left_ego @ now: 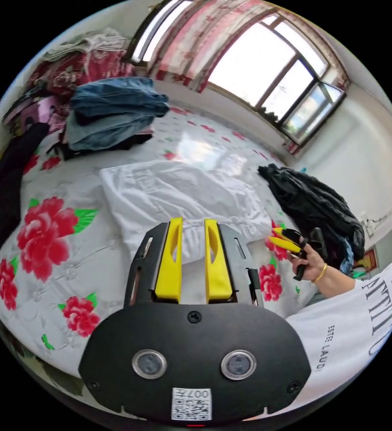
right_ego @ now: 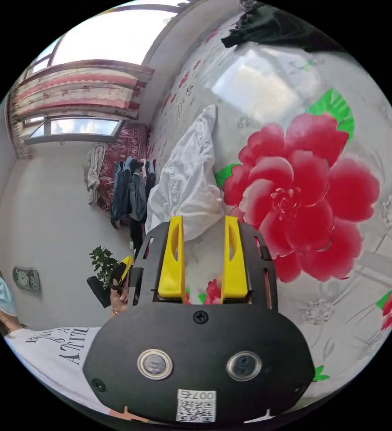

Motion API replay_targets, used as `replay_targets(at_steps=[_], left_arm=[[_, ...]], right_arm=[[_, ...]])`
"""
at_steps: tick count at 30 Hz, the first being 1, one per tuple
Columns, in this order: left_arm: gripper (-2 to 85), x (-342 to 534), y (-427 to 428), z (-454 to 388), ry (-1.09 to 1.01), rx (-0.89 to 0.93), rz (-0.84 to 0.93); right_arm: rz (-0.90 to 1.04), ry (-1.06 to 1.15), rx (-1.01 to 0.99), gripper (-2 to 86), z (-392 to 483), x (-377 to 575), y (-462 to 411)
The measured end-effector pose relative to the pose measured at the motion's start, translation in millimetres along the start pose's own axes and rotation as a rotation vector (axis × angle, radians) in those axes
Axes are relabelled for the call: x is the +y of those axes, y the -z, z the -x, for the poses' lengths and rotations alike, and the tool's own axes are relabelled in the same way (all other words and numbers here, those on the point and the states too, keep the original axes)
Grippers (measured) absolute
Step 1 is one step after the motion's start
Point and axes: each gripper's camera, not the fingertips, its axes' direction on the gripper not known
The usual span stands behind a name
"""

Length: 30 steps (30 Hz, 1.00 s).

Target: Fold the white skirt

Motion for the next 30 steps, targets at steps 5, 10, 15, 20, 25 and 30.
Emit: replay_targets(at_steps=[5, 10, 15, 20, 25, 30], left_arm=[[6.4, -3.7, -102.5, -12.8, -0.009, -0.112, 0.347], [6.5, -6.0, -92.7, -5.2, -0.012, -0.145, 0.311], [7.7, 3.0, -80.1, 13.3, 0.042, -0.062, 0.265], [9.3, 20.9, -46.0, 30.6, 0.127, 0.066, 0.191], [9.7, 66.7, 0.9, 59.0, 0.235, 0.115, 0.13], [10.8, 107.4, 25.8, 117.1, 0.51, 0.261, 0.097]], right_arm=[[-0.056, -0.082, -0.077, 5.3, -10.7, 4.3, -48.1], [-0.075, 0.139, -0.028, 1.4, 68.6, -9.3, -69.4], [0.151, 0.872, 0.195, 0.2, 275.5, 41.0, -169.1], [0.509, 1.283, 0.326, 0.5, 358.8, 145.3, -326.6], [0.807, 1.293, 0.422, 2.3, 306.1, 215.4, -483.7], [0.88, 1.047, 0.22, 5.6, 254.1, 191.2, -521.3]])
